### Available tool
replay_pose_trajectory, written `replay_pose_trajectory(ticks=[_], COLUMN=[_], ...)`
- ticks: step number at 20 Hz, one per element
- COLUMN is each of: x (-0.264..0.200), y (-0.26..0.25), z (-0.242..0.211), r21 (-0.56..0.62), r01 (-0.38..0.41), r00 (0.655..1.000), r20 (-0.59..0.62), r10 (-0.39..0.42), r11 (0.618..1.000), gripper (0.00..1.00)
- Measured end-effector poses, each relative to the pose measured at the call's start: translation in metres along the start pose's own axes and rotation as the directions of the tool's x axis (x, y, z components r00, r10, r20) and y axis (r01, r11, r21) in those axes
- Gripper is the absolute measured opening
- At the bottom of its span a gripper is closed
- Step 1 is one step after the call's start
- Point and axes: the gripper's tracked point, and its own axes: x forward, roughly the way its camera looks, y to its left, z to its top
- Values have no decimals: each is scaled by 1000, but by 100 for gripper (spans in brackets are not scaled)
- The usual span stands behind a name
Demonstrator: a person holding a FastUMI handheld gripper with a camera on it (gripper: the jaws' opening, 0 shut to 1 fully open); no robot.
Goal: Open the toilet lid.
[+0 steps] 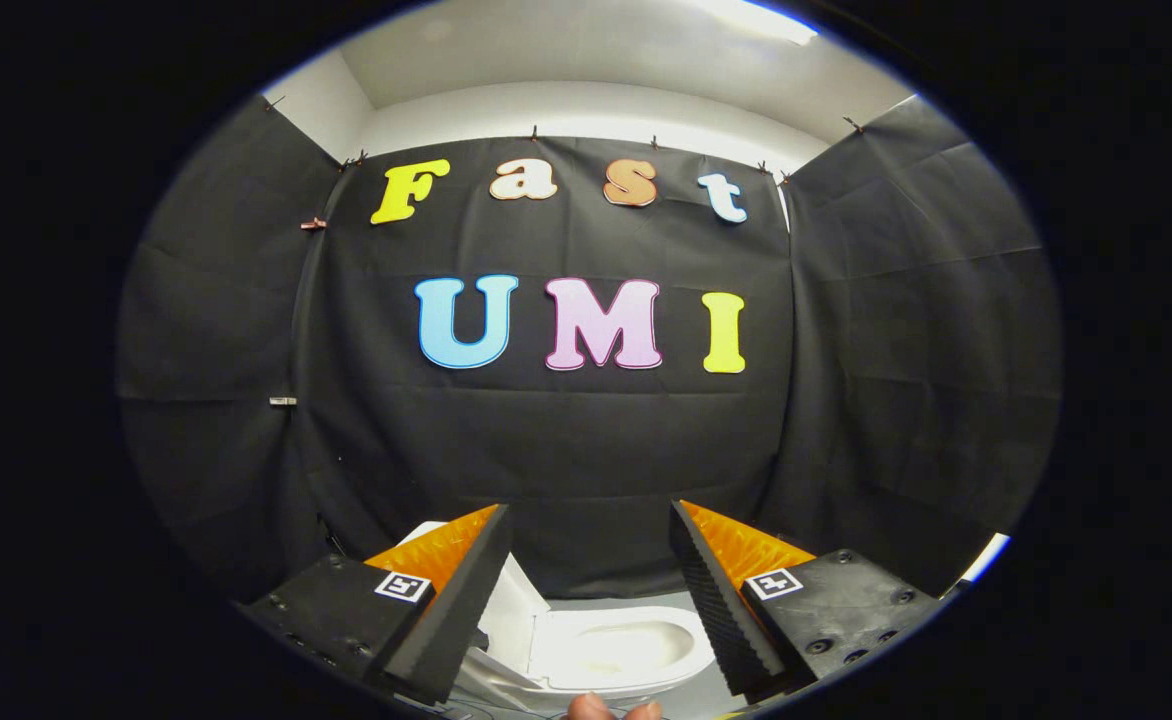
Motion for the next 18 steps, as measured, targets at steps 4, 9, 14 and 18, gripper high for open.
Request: replay_pose_trajectory(ticks=[4,9,14,18], x=[0,0,0,-1], y=[0,0,-2,-1], z=[-1,0,0,0], r21=[2,-2,0,2], r01=[4,7,11,10], r00=[1000,1000,1000,1000], r20=[-1,1,-2,-1], r10=[-4,-7,-11,-10], r11=[1000,1000,1000,1000], gripper=[98,99,99,98])
